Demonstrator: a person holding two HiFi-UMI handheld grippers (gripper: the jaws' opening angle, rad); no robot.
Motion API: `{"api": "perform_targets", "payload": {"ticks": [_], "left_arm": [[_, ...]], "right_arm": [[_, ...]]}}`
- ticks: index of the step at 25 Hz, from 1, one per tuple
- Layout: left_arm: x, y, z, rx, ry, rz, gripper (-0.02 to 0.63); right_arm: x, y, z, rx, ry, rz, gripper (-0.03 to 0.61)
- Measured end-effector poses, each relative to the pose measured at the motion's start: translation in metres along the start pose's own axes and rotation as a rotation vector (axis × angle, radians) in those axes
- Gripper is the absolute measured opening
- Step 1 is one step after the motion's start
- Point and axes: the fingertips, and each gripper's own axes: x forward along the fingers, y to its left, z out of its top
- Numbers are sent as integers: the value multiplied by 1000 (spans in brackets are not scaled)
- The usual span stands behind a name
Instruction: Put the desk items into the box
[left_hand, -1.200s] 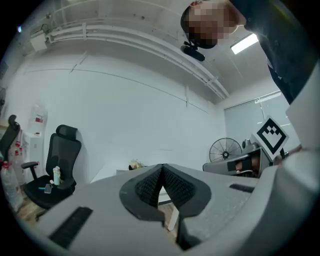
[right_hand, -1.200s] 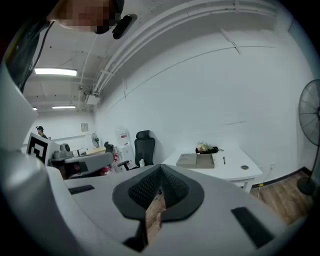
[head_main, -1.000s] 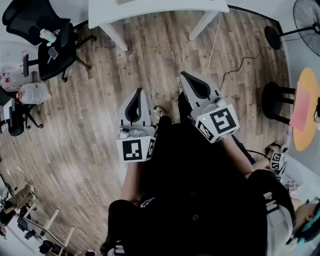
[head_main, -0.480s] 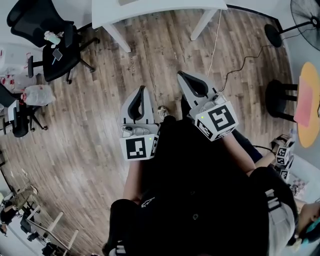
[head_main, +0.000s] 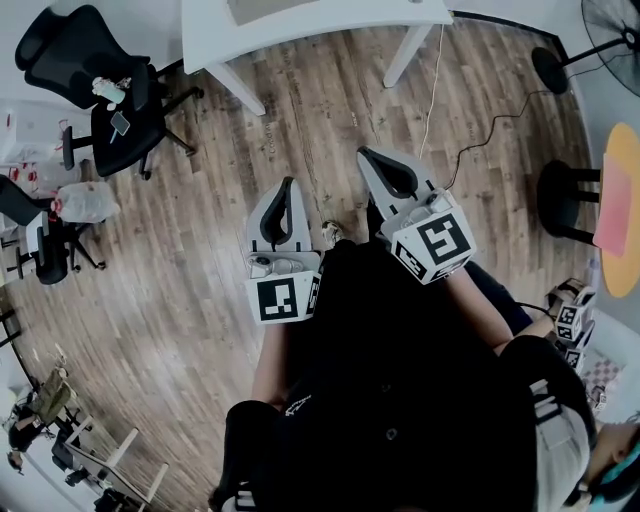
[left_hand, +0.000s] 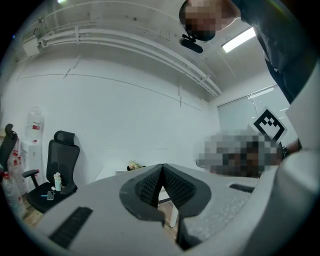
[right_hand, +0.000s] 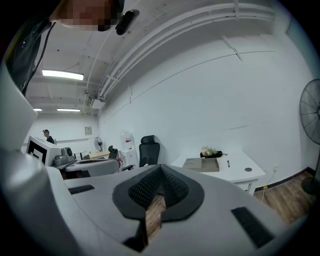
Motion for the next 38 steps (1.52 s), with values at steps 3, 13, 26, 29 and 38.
{"api": "perform_targets", "payload": {"ticks": [3,13,26,29,38], "left_arm": [[23,-3,0,2,10,-8,8],[130,-22,19,-19,-5,-19,8],[246,-61,29,-11,-49,94,8],[265,-70,28,-3,-58,111,8],[295,-56,24,-3,-40,124,8]], "right_arm": [[8,-21,4,22,-7,-5,-2],[33,-118,33,29,-32,-50,-2],[42,-247,64,6,-47,-21,-2],[44,-269,61,6,-42,-15,-2],[72,-289,64,7,-28,-4,-2]]}}
